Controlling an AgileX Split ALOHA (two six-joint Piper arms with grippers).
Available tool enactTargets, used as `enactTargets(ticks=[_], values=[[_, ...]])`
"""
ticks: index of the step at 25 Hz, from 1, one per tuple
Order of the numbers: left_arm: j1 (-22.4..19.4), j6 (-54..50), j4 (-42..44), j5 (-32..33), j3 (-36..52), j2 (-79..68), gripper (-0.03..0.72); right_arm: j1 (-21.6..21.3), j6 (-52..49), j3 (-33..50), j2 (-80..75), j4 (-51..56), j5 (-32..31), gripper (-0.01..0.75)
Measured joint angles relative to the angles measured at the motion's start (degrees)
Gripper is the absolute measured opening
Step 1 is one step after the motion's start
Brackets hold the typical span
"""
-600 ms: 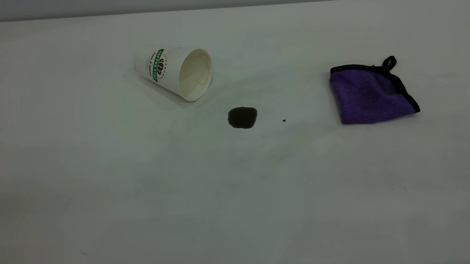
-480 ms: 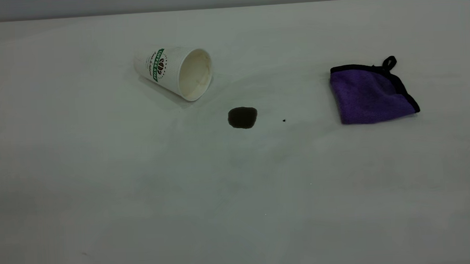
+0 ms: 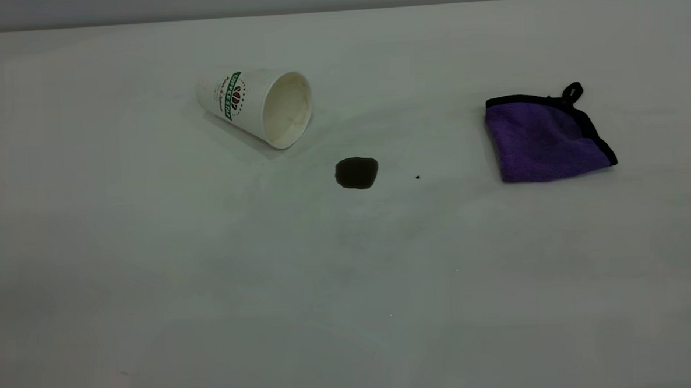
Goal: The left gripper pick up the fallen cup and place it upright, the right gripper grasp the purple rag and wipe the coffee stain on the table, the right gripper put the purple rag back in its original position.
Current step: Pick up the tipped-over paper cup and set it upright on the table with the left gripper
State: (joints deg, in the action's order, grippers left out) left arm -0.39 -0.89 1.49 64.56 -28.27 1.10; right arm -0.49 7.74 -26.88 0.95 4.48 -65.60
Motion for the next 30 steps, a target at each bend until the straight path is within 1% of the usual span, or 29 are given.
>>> enactTargets(ticks=[22, 26, 30], values=[[0.00, 0.00, 0.77, 0.00, 0.00, -0.16, 0.419, 0.00, 0.00, 0.00, 0.00, 0.00, 0.00, 0.589], [0.00, -0.84, 4.73, -0.18, -0.30, -6.27, 0.419, 0.00, 0.00, 0.00, 0.00, 0.00, 0.00, 0.589], [0.00, -3.11, 9.09, -3.50, -3.22, -17.67, 0.433, 0.00, 0.00, 0.00, 0.00, 0.00, 0.00, 0.589]])
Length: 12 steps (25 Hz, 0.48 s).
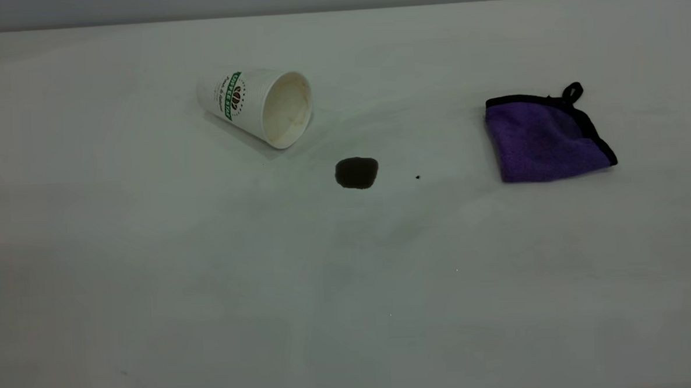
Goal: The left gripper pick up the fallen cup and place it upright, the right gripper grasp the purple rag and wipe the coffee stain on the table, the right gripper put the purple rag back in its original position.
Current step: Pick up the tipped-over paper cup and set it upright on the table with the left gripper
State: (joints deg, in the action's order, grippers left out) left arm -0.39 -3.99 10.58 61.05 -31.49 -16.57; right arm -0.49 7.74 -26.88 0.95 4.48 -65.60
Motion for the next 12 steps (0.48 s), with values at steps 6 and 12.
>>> enactTargets(ticks=[6, 12], values=[[0.00, -0.93, 5.20, -5.34, -10.65, -22.48, 0.563, 0.00, 0.00, 0.00, 0.00, 0.00, 0.00, 0.589], [1.99, 1.25, 7.32, -8.88, -20.97, -44.48, 0.653, 0.00, 0.00, 0.00, 0.00, 0.00, 0.00, 0.589]])
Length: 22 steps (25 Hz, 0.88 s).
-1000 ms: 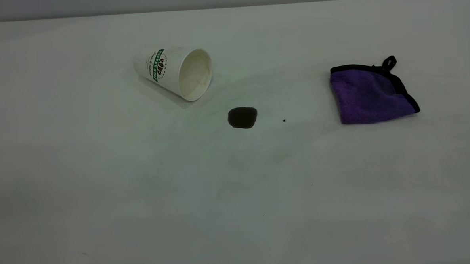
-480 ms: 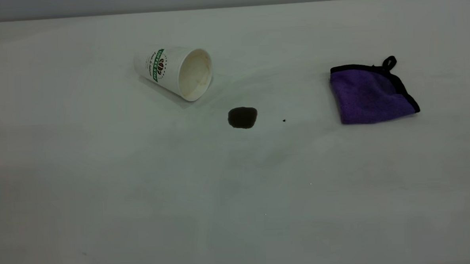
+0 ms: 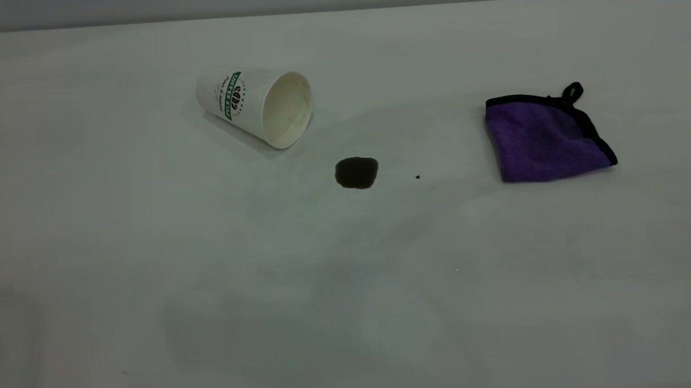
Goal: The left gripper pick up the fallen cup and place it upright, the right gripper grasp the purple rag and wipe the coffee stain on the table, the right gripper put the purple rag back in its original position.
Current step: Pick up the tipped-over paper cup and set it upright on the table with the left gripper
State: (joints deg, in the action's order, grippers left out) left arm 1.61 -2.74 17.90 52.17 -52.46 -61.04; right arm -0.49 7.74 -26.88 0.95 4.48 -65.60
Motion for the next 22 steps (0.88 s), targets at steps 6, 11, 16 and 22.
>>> enactTargets(ticks=[6, 11, 16, 22], values=[[13.43, -10.16, 10.30, -4.26, -6.79, -19.14, 0.656, 0.00, 0.00, 0.00, 0.00, 0.00, 0.00, 0.589], [26.25, -22.80, 22.28, -4.48, -13.47, -34.56, 0.656, 0.00, 0.00, 0.00, 0.00, 0.00, 0.00, 0.589], [34.19, -29.21, 28.03, -5.21, -21.23, -48.95, 0.642, 0.00, -0.05, 0.00, 0.00, 0.00, 0.00, 0.589], [38.23, -30.38, 29.92, -5.17, -32.58, -64.04, 0.632, 0.00, 0.00, 0.00, 0.00, 0.00, 0.00, 0.589]])
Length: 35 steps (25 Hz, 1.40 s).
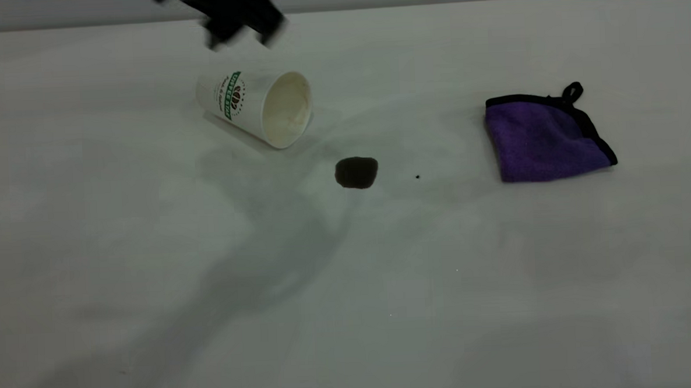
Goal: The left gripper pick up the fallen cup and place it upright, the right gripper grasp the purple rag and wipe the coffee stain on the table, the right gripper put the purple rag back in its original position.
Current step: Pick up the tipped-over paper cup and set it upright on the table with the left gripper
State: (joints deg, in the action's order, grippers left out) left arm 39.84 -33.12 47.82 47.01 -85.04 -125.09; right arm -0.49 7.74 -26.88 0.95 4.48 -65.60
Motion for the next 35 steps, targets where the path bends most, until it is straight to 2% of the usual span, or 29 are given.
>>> enactTargets(ticks=[9, 15, 18, 20, 23, 26, 27, 29, 31, 35], values=[[1.09, -0.10, 4.29, 0.14, -14.12, -16.55, 0.624, 0.00, 0.00, 0.00, 0.00, 0.00, 0.00, 0.589], [1.09, -0.51, 9.55, -0.63, -17.89, -21.99, 0.607, 0.00, 0.00, 0.00, 0.00, 0.00, 0.00, 0.589], [1.09, -1.66, 12.64, -0.95, -18.26, -23.52, 0.572, 0.00, 0.00, 0.00, 0.00, 0.00, 0.00, 0.589], [1.04, -1.95, 14.40, -0.95, -18.26, -24.00, 0.525, 0.00, 0.00, 0.00, 0.00, 0.00, 0.00, 0.589], [0.78, -2.02, 17.27, -0.95, -18.32, -24.07, 0.378, 0.00, 0.00, 0.00, 0.00, 0.00, 0.00, 0.589], [0.35, -2.00, 18.72, -0.31, -18.32, -24.07, 0.126, 0.00, 0.00, 0.00, 0.00, 0.00, 0.00, 0.589], [0.28, -1.88, 19.04, 0.28, -18.32, -24.07, 0.075, 0.00, 0.00, 0.00, 0.00, 0.00, 0.00, 0.589], [0.20, -1.46, 18.95, 2.01, -18.58, -23.39, 0.031, 0.00, 0.00, 0.00, 0.00, 0.00, 0.00, 0.589], [0.09, -0.05, 16.16, 2.57, -19.47, -21.51, 0.022, 0.00, 0.00, 0.00, 0.00, 0.00, 0.00, 0.589], [-1.66, 8.03, 4.64, 2.15, -22.68, -13.47, 0.022, 0.00, 0.00, 0.00, 0.00, 0.00, 0.00, 0.589]])
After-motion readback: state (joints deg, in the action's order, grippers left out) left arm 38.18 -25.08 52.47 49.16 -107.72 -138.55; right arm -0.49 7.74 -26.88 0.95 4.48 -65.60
